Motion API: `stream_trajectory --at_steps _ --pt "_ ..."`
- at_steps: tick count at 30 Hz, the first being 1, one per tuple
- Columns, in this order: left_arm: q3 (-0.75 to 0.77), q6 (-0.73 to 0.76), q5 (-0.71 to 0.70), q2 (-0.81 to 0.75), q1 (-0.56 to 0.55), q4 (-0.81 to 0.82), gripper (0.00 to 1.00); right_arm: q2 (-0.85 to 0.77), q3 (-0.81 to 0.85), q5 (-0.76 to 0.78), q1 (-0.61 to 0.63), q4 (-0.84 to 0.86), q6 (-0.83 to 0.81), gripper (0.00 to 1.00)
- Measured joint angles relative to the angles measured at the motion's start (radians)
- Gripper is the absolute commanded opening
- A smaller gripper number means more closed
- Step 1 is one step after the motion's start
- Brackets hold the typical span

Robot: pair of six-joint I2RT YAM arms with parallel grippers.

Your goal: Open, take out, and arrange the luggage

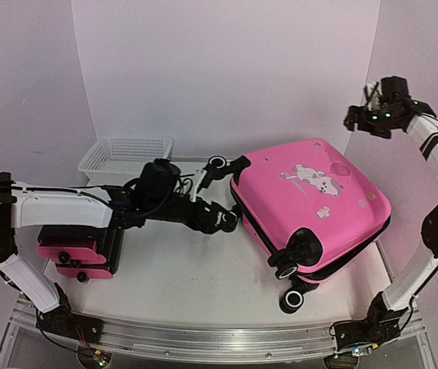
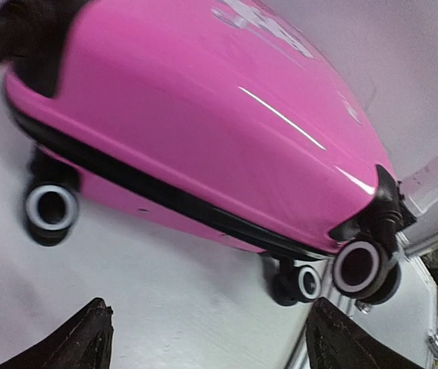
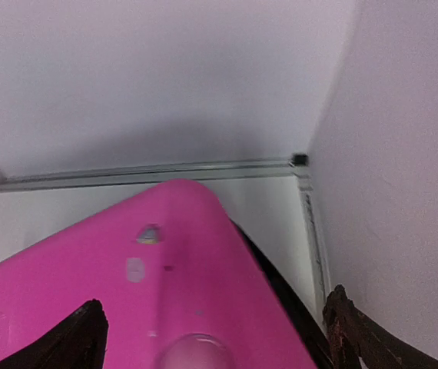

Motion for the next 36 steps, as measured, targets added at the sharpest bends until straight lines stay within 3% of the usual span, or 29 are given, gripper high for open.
stream_trajectory --at_steps 3,5,10,16,24,30,36 --pt "0.089 -0.048 0.038 0.104 -0.100 0.003 0.88 0.003 -0.021 -0.096 -0.212 -0.064 0.083 0.98" --pt "0.129 -0.074 0.057 0.153 -0.151 0.013 0.88 0.017 -0.054 -0.160 -0.265 -0.111 0.124 0.98" --pt "0.187 -0.126 0.117 0.238 -0.197 0.037 0.89 0.076 -0.132 -0.300 -0.272 -0.169 0.180 0.98" --pt "0.265 -0.171 0.139 0.336 -0.194 0.062 0.89 0.089 -0.198 -0.349 -0.296 -0.177 0.198 0.98" --pt "0.343 -0.237 0.161 0.423 -0.105 0.071 0.88 0.043 -0.327 -0.362 -0.309 -0.075 0.198 0.98" --pt "0.365 -0.243 0.195 0.444 0.031 0.070 0.88 -0.050 -0.470 -0.319 -0.244 0.071 0.227 0.98" --pt "0.415 -0.242 0.209 0.488 0.145 0.072 0.88 -0.171 -0.570 -0.357 0.004 0.199 0.337 0.98"
